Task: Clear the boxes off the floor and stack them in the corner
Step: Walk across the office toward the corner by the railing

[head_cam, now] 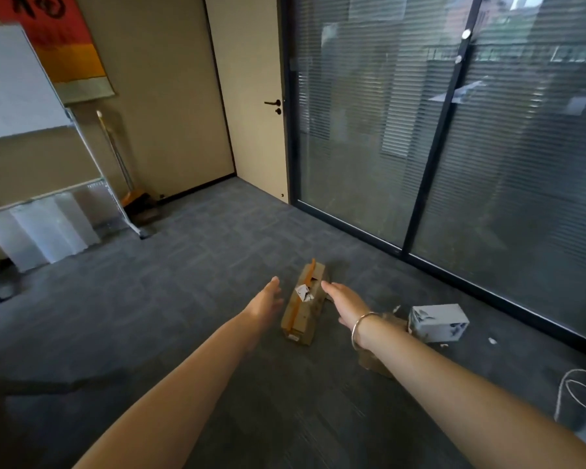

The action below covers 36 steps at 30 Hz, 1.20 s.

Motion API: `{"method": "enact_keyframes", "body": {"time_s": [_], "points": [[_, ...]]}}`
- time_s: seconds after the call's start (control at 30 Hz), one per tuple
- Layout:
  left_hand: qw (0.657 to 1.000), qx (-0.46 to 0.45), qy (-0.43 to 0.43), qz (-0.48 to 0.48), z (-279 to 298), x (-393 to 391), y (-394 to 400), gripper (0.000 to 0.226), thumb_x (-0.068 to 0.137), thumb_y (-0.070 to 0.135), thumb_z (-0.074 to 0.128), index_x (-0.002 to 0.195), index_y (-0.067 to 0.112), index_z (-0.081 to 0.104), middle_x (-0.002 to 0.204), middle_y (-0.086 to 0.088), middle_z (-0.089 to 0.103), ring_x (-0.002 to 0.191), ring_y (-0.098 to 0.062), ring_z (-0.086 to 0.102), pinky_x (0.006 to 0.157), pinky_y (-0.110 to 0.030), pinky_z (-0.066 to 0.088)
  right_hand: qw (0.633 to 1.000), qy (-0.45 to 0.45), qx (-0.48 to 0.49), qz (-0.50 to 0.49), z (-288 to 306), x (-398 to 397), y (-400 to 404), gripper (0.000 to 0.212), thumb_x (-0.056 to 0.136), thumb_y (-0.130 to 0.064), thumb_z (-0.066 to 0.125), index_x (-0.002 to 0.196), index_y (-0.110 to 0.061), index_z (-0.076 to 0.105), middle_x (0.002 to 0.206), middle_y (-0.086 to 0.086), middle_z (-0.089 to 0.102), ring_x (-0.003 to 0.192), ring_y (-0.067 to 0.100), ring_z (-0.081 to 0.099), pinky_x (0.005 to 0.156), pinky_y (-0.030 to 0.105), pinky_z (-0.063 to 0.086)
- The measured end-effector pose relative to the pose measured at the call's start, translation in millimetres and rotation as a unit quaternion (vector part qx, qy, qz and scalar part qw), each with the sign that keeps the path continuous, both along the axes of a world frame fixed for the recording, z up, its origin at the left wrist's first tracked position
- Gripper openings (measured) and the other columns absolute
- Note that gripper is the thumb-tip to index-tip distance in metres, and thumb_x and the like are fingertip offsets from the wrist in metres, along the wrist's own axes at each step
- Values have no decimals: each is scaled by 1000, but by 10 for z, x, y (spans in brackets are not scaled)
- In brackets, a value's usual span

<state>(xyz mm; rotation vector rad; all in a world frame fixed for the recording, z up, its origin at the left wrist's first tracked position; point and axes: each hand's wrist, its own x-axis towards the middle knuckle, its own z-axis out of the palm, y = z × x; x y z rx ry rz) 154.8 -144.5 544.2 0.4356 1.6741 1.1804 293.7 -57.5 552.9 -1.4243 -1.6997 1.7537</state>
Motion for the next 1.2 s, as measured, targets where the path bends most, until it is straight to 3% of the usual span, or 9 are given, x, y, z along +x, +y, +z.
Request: {"method": "enact_keyframes", "body": {"time_s": [0.27,0.43,0.53,0.67,0.7,0.77,0.9,1.03,1.2], "points": [[1000,-22,-18,-10,-382,-445,1312,61,104,48,24,151,9,27,158,-12,26,146,-27,23,118,-40,15,999,-10,-44,0,-425,-534,1237,49,99,-40,44,139,-12,44,140,11,47,128,28,43,109,42,34],[998,-54,13,-34,-661,-738,2341,62,103,48,26,148,6,33,155,-12,32,145,-28,27,117,-40,19,998,-18,-65,-13,-663,-723,2194,49,100,-42,41,138,-12,45,141,9,46,130,26,42,109,39,33],[995,-88,-32,-39,-820,-833,2923,65,101,54,27,151,13,29,157,-8,30,145,-24,26,120,-43,15,996,-43,-67,-31,-830,-754,2748,54,99,-44,43,139,-8,44,146,11,42,133,28,39,113,42,30],[992,-99,-38,-75,-1029,-782,3630,60,102,50,27,150,14,33,146,-8,44,132,-23,44,109,-34,34,992,-50,-97,-64,-1125,-727,3348,59,99,-48,40,145,-12,37,152,6,34,139,25,33,116,42,26],[991,-96,-34,-87,-1064,-757,3764,59,103,49,26,150,13,32,147,-9,43,134,-24,42,110,-35,31,991,-50,-99,-74,-1184,-717,3459,60,98,-49,40,146,-13,36,153,5,34,140,24,33,116,41,26],[984,-106,-31,-139,-1325,-721,4281,61,102,52,24,150,15,30,152,-9,38,142,-25,32,117,-37,20,986,-57,-108,-110,-1468,-691,3890,59,98,-50,39,146,-14,36,153,5,34,139,24,33,115,42,27],[968,-141,-37,-203,-1714,-641,4877,66,101,57,23,152,15,27,155,-9,33,144,-27,27,118,-39,18,974,-46,-134,-176,-1868,-576,4360,63,95,-58,38,145,-19,38,152,1,36,139,23,34,115,43,28],[948,-174,-45,-263,-2337,-512,5483,71,98,61,29,155,20,19,157,-8,30,147,-29,22,121,-47,12,940,-32,-192,-281,-2544,-322,4850,109,58,-90,40,147,-27,36,154,-1,32,140,21,31,115,47,25],[922,-217,-50,-317,-3376,-312,5921,69,98,61,27,154,23,19,159,-7,26,147,-29,19,121,-48,12,898,27,-246,-364,-3534,41,5210,100,71,-87,38,148,-23,32,151,1,36,137,22,35,105,41,30]]}}
